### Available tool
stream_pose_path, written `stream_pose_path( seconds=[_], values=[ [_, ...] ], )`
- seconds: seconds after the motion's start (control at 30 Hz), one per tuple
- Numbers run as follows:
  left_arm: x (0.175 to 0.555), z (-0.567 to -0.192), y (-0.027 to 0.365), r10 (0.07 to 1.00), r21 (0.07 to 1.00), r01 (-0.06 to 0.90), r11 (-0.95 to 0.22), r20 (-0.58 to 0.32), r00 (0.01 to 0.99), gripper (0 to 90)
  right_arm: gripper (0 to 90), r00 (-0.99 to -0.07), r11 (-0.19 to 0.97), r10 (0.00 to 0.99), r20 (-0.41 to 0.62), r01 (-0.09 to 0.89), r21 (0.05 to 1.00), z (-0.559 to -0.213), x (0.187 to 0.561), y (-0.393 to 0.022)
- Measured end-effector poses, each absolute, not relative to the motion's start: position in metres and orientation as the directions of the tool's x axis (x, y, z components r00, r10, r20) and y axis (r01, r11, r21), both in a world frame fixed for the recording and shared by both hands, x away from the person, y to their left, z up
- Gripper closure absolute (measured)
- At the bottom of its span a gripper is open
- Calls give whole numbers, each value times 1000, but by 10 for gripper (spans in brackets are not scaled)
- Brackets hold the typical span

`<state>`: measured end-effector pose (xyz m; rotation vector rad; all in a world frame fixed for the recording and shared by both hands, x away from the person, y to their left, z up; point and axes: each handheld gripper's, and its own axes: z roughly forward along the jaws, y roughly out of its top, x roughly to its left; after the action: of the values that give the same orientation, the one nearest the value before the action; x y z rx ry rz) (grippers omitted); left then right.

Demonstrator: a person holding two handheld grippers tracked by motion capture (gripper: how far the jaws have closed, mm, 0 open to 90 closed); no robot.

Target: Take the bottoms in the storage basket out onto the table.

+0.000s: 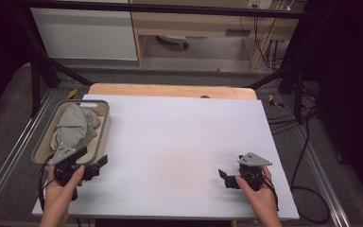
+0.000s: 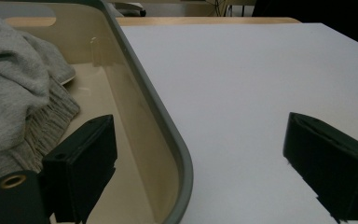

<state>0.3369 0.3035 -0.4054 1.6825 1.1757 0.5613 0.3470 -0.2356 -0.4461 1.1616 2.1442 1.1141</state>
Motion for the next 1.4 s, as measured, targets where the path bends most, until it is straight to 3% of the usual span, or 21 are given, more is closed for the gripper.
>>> stream_pose_path(
  seconds=[0.33,0.4,1.03,1.4],
  values=[
    [336,-403,309,884,905,424,-25,-178,431,98,35,-531,321,847,-21,479,817,-448,348,-236],
    [335,-400,313,867,895,445,19,-236,439,96,34,-525,316,851,-18,485,816,-448,348,-236],
    [376,-332,340,909,901,429,-61,-128,397,103,31,-521,308,853,-28,461,832,-445,348,-235],
    [395,-321,350,911,880,474,-7,-191,367,116,36,-515,309,857,-24,475,824,-450,351,-236]
  ],
)
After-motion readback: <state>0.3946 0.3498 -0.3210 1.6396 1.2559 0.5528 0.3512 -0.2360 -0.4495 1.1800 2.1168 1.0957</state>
